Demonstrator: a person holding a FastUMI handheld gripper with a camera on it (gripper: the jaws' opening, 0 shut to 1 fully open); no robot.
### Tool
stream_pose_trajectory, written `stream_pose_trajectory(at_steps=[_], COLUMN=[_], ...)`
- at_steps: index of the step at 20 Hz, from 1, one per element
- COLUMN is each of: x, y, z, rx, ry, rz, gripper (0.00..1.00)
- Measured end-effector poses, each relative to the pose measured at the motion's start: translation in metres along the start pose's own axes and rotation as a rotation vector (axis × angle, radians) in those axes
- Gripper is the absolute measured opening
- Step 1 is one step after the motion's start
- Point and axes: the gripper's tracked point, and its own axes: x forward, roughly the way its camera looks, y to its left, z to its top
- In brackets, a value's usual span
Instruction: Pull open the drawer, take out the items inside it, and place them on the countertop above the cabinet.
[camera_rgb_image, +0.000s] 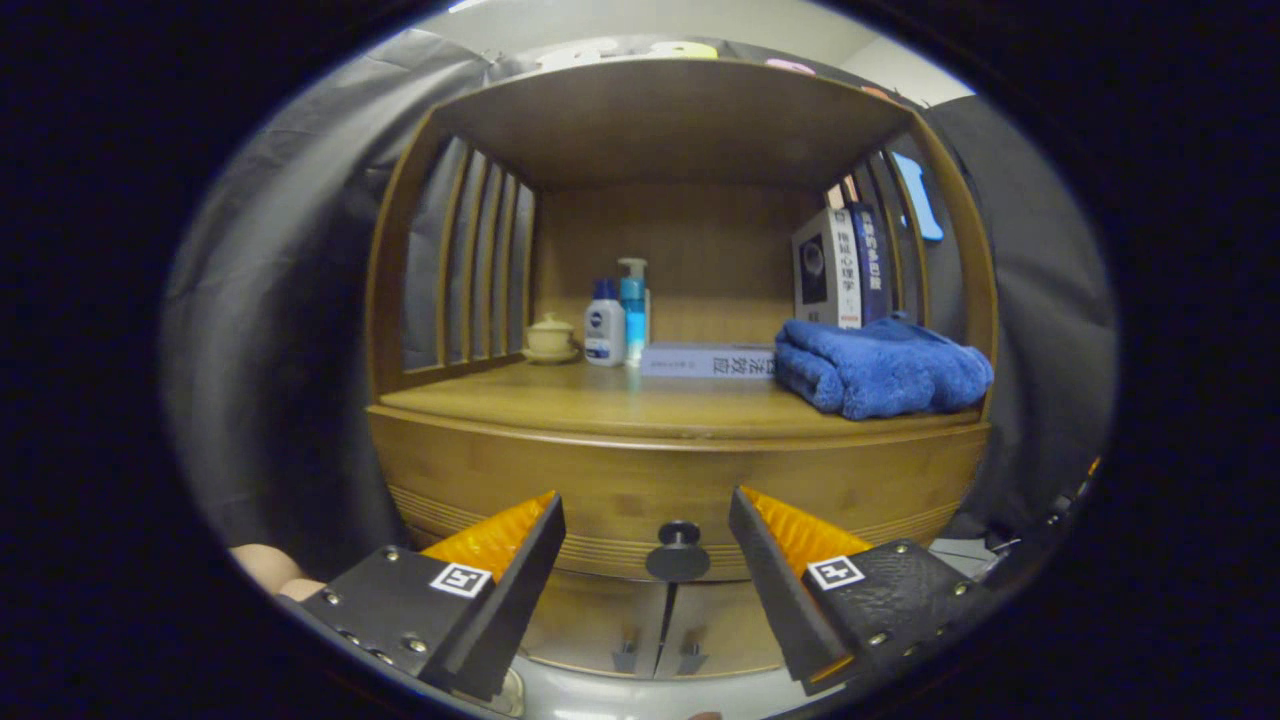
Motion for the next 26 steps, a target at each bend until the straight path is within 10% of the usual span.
stream_pose_trajectory(at_steps=[10, 26], x=[0.030, -0.028], y=[-0.009, -0.010], z=[-0.039, -0.054], rx=[0.090, 0.168], ry=[0.113, 0.191], rz=[-0.003, -0.080], gripper=[0.43, 0.29])
